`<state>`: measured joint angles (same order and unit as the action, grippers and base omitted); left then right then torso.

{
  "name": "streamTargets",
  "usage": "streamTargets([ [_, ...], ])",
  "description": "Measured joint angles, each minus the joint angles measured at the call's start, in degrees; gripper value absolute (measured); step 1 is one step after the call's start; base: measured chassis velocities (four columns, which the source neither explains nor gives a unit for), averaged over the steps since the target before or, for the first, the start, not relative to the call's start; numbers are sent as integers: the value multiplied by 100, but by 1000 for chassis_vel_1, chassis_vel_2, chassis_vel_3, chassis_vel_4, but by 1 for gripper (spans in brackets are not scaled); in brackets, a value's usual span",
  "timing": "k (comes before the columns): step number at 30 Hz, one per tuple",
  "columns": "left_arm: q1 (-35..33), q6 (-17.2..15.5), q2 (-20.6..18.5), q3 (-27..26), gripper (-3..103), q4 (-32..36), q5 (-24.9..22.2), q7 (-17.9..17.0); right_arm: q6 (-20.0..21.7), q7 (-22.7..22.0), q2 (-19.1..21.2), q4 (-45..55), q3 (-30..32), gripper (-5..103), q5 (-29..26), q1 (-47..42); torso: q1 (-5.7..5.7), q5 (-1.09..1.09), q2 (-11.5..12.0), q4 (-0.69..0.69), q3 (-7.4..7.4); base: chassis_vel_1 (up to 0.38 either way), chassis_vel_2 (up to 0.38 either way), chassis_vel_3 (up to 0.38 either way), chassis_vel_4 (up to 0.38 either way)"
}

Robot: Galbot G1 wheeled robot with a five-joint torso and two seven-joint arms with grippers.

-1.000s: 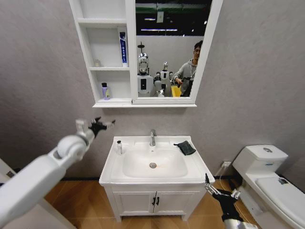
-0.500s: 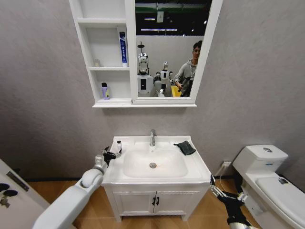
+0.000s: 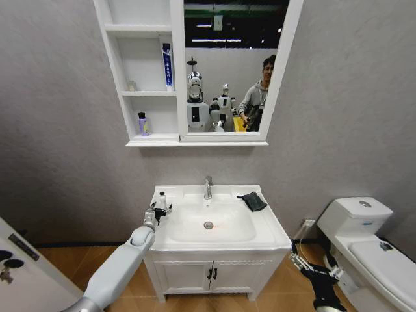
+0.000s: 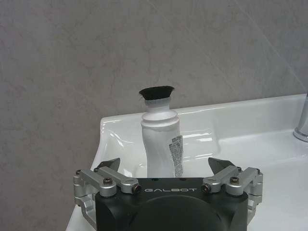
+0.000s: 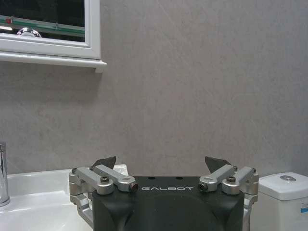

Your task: Move facial cleanser and shampoo from washbasin to cabinet, then wipe washbasin with towel.

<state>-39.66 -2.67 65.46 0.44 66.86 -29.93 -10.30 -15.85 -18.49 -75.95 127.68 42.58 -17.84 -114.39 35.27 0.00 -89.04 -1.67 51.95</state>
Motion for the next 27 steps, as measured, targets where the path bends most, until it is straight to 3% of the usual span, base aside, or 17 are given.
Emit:
streamTargets([
  [6,134,87,110,-5,94,-210,60,37,-1,3,31,-19,74,100,-91,24,0,-1,0,-1,0,0,0,0,0],
  [12,88,54,13,-16,66,-72,20,17,30,-16,66,-44,81,100,-196,89,0,-1,1,1,0,0,0,0,0],
  [15,59,34,-53,-20,60,12,-18,17,49,-32,82,-53,66,100,-217,112,0,0,0,1,0,0,0,0,0],
  [16,46,23,-89,-21,50,64,-41,19,52,-35,88,-52,62,100,-217,117,0,-1,0,1,0,0,0,0,0],
  [20,10,-27,-151,-20,44,182,-160,-39,55,-45,97,-50,56,100,-218,132,0,-1,0,0,0,0,0,0,0],
  [22,-39,-46,-203,-21,36,288,-229,-80,56,-48,110,-42,52,100,-217,139,0,-1,0,0,0,0,0,0,0],
  [24,-83,-59,-263,-21,33,424,-274,-102,57,-48,114,-28,53,100,-215,139,0,-2,0,0,0,0,0,0,0],
  [27,-190,-258,-605,-18,33,1295,-600,-381,58,-48,111,10,64,100,-204,125,0,-1,0,1,0,0,0,0,0],
])
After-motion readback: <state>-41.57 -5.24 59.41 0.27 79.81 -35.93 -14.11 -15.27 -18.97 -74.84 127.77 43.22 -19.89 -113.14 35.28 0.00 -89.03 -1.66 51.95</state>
